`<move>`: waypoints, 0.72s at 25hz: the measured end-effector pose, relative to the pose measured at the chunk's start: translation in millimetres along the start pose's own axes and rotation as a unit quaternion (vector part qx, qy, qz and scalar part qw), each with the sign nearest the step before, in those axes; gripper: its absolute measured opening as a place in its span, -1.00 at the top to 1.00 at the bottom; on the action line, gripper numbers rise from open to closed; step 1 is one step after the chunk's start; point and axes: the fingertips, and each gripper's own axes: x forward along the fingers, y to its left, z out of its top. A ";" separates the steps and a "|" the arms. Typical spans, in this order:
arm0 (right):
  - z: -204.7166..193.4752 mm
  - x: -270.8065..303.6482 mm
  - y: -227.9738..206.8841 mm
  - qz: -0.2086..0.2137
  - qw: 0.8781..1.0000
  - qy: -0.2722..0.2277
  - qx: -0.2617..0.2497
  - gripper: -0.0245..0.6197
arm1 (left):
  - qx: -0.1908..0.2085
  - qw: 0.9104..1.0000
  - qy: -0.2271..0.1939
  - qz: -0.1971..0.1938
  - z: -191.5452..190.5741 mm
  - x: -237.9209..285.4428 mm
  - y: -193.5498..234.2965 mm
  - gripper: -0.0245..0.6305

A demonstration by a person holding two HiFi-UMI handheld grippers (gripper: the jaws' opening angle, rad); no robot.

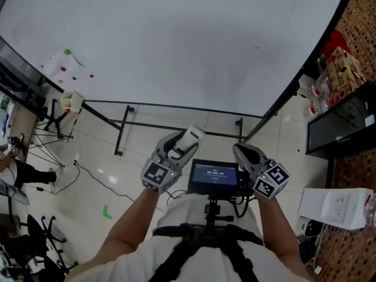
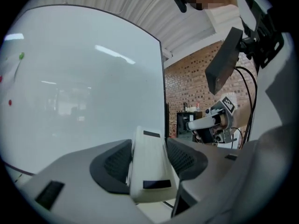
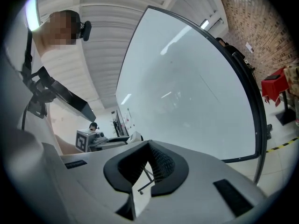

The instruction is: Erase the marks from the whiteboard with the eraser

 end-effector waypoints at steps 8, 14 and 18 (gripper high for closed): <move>-33.8 26.2 79.5 -0.008 1.000 0.015 -0.006 0.87 | -0.029 0.999 -0.012 -0.002 -30.3 -85.3 18.4 0.10; -54.1 29.9 107.0 -0.021 1.000 0.023 -0.001 0.87 | -0.037 0.999 -0.017 -0.024 -43.3 -105.5 12.4 0.10; -54.6 41.8 119.9 -0.029 0.999 0.024 -0.003 0.87 | -0.044 0.999 -0.010 -0.029 -48.7 -121.1 20.6 0.10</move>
